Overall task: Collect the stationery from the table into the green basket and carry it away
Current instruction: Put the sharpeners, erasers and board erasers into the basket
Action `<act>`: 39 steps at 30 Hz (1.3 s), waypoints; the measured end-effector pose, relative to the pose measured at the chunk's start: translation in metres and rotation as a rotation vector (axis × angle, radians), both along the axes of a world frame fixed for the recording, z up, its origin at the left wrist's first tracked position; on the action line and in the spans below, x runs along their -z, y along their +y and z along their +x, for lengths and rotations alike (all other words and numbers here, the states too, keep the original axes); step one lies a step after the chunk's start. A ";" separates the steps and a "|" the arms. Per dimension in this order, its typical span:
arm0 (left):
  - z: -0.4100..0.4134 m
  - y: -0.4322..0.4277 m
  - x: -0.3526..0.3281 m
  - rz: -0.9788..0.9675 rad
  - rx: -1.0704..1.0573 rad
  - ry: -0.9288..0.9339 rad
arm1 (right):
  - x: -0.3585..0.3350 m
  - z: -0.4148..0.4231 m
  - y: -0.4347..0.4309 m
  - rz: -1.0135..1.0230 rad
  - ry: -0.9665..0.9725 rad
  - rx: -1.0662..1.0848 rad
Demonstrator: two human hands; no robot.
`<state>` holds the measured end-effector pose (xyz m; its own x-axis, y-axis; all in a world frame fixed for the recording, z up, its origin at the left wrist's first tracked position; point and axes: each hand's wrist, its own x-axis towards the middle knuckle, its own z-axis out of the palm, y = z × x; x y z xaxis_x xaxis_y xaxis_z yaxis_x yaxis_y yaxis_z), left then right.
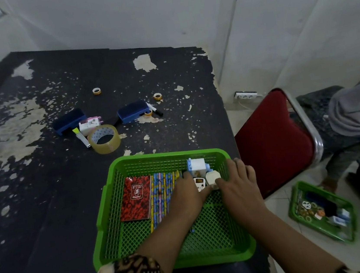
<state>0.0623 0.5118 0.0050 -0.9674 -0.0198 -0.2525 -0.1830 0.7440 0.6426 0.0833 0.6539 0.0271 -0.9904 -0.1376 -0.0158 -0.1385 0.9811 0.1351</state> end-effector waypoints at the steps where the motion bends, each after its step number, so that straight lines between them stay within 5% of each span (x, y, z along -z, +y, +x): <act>1: 0.000 0.001 -0.001 0.020 -0.016 0.004 | 0.002 0.000 0.000 -0.001 -0.025 -0.002; 14: 0.010 -0.010 0.004 0.029 0.045 -0.010 | 0.011 0.002 -0.005 -0.065 -0.104 -0.002; 26: 0.014 -0.041 -0.007 0.010 0.115 -0.007 | 0.008 0.005 -0.024 -0.197 0.092 -0.091; 39: 0.009 -0.157 -0.063 0.167 -0.206 0.298 | -0.026 -0.050 -0.105 -0.449 0.198 -0.257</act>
<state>0.0714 0.3550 0.0683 -0.9788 -0.2037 0.0225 -0.1048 0.5918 0.7993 0.0337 0.5484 0.0531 -0.9024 -0.3252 0.2828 -0.3951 0.8864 -0.2412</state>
